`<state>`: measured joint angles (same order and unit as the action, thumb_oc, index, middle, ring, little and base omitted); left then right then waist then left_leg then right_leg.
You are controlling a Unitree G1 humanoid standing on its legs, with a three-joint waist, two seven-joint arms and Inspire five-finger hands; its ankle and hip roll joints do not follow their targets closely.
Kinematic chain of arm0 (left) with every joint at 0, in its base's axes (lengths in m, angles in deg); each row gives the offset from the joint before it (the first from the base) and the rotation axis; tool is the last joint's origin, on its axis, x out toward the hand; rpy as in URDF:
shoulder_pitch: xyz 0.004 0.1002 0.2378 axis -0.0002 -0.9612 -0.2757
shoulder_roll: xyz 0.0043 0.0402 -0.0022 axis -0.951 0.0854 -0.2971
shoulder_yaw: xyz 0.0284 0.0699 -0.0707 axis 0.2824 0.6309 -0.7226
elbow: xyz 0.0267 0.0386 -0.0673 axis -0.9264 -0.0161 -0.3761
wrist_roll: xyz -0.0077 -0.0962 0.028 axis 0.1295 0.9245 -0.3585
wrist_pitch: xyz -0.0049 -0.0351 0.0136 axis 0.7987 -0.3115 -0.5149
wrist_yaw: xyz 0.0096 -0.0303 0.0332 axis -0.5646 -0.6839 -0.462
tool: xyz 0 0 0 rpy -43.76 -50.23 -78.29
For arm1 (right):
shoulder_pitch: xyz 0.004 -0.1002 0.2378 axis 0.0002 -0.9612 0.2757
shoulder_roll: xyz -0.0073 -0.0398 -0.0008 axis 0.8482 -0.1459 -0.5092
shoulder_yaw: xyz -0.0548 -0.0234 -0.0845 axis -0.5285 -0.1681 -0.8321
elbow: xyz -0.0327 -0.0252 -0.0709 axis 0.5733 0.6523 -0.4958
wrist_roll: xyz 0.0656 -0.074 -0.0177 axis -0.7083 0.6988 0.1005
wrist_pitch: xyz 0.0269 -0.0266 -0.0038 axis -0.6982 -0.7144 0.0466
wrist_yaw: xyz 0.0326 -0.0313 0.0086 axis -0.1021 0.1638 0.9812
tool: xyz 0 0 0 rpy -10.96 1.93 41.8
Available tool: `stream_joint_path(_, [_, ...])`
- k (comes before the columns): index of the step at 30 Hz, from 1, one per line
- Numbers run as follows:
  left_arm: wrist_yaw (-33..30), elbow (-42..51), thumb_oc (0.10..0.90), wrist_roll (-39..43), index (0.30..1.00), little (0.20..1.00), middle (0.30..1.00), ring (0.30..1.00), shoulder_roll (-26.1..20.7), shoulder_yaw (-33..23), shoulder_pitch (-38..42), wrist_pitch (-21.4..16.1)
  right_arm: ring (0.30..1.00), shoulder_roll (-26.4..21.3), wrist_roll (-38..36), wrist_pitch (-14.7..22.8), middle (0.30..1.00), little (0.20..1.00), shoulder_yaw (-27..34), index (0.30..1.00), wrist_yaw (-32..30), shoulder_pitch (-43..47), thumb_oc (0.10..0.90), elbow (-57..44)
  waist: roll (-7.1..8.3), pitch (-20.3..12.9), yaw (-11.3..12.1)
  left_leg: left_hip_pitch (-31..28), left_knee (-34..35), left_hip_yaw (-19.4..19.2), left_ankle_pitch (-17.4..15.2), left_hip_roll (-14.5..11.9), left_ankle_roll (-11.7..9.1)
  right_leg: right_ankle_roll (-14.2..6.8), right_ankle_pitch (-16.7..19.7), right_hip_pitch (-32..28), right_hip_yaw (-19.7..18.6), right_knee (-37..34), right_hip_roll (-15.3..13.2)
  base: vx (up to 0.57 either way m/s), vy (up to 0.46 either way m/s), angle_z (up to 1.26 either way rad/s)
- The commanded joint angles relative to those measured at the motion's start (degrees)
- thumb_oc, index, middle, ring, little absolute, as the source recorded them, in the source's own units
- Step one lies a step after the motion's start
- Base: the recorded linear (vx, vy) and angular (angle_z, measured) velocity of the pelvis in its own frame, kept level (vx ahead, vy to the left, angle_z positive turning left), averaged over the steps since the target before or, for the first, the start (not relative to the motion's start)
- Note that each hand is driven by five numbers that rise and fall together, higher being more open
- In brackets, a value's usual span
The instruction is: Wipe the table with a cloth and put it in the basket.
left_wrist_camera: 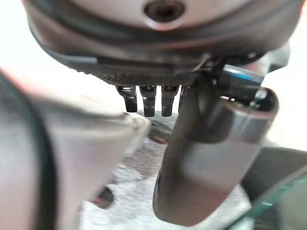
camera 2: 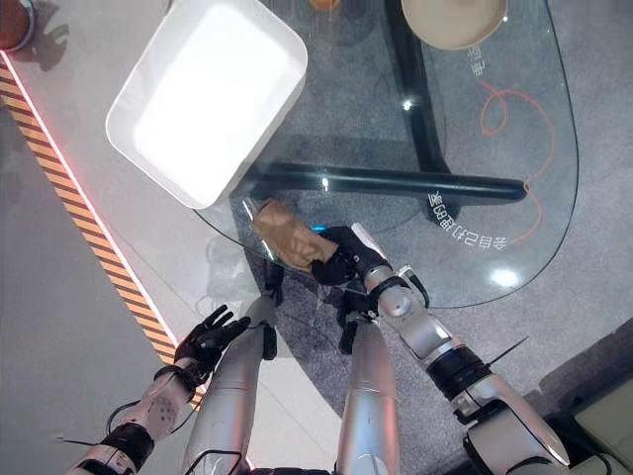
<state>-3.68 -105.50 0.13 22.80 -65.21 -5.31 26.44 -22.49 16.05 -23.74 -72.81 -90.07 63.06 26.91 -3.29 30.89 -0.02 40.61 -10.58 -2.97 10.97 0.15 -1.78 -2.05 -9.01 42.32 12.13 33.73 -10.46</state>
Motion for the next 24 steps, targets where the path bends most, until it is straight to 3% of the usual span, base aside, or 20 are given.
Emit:
stream_joint_path(1, [1.63,2.54,0.8,0.46,0.9,0.9,0.9,0.9,-1.37,-0.84,-5.4,-3.1,0.3,-1.37,-0.84,5.42,0.3,0.2,2.74,0.3,3.31,-1.19,0.1,-11.73,1.76,-1.09,0.85,-3.27,-11.59,-4.75,-14.87,1.99,-0.17,-3.01,7.8,-3.47,0.57,-13.09,3.58,-0.03,-0.043,0.04])
stream_joint_path(7, [3.68,5.55,0.8,2.32,0.9,0.9,0.9,0.9,-2.65,-1.76,-7.12,-3.47,0.3,-1.89,-5.01,6.37,0.3,0.2,4.34,0.3,4.59,-3.43,0.1,-13.28,1.99,-1.09,1.09,-6.46,-10.51,-4.39,-14.86,2.07,-0.18,-2.76,7.2,-6.69,0.69,-13.75,4.08,-0.02,-0.016,-0.04])
stream_joint_path(12, [3.37,14.22,0.8,3.44,0.9,0.9,0.9,0.9,-4.86,-1.23,-9.23,-2.21,0.3,-1.88,-8.81,8.46,0.3,0.2,6.64,0.3,6.01,-6.8,0.1,-15.92,2.18,-1.09,1.23,-9.77,-9.26,-4.02,-14.83,2.34,-0.13,-2.72,6.92,-10.13,0.74,-14.85,4.52,-0.02,-0.019,0.06])
stream_joint_path(17, [2.61,24.43,0.8,5.32,0.9,0.9,0.9,0.9,-6.88,-0.96,-11.47,0.78,0.3,-1.79,-12.42,11.08,0.3,0.2,8.2,0.3,7.74,-10.18,0.1,-18.41,2.12,-1.09,1.68,-11.64,-9.31,-3.85,-15.19,2.55,0.08,-2.54,6.52,-12.66,1.18,-15.18,4.41,-0.01,-0.007,0.02])
stream_joint_path(24, [5.2,31.63,0.8,9.33,0.9,0.9,0.9,0.9,-8.44,-0.59,-14.15,5.72,0.3,-1.13,-20.0,15.93,0.3,0.2,10.72,0.3,12.24,-13.68,0.1,-21.88,2.16,-1.09,1.75,-13.58,-9.4,-3.62,-15.44,2.9,0.41,-2.28,6.3,-15.3,1.42,-15.66,4.64,0.0,-0.011,0.04])
